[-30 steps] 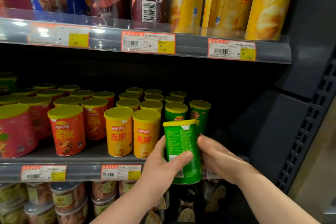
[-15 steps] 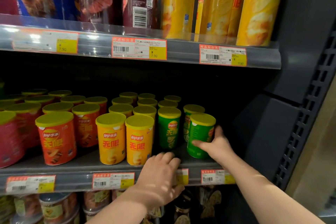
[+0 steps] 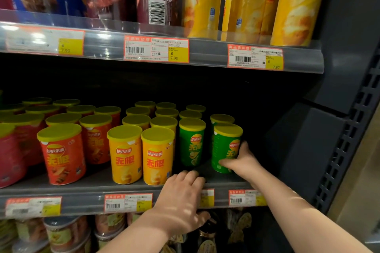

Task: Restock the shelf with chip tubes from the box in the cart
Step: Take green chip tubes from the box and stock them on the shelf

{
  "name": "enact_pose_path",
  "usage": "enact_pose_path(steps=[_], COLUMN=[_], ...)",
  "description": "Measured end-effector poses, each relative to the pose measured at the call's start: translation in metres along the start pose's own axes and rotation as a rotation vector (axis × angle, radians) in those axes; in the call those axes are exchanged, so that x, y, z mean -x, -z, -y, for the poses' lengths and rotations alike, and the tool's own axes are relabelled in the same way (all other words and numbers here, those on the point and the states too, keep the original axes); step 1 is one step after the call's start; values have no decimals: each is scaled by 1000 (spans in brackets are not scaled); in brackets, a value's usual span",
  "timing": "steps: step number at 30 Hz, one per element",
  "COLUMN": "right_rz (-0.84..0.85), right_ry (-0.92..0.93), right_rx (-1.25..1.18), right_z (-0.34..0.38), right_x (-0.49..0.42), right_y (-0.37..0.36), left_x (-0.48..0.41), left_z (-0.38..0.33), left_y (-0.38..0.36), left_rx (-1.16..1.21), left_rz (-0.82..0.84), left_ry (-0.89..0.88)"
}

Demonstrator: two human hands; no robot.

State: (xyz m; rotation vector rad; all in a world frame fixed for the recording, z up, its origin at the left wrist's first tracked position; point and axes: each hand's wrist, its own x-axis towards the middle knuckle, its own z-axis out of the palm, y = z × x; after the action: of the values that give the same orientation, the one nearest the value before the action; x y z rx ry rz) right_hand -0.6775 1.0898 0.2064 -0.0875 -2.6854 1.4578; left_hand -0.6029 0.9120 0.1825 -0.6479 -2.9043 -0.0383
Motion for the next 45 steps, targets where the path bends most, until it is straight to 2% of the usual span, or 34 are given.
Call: enact_pose_path(steps=[7,21,45], right_rz=[36,127,-19], right_ry=[-32,34,74], right_rx=[-16,-106,-58], right_z=[8,6,-1], right_x=[-20,-46,-53], right_y=[-6,-13,-16], left_x=[1,-2,-1], left_z=[0,1,-5], left_y=[2,2,1], left_rx=[13,-5,-17], left_rz=[12,35,18], left_ry=[-13,-23,51])
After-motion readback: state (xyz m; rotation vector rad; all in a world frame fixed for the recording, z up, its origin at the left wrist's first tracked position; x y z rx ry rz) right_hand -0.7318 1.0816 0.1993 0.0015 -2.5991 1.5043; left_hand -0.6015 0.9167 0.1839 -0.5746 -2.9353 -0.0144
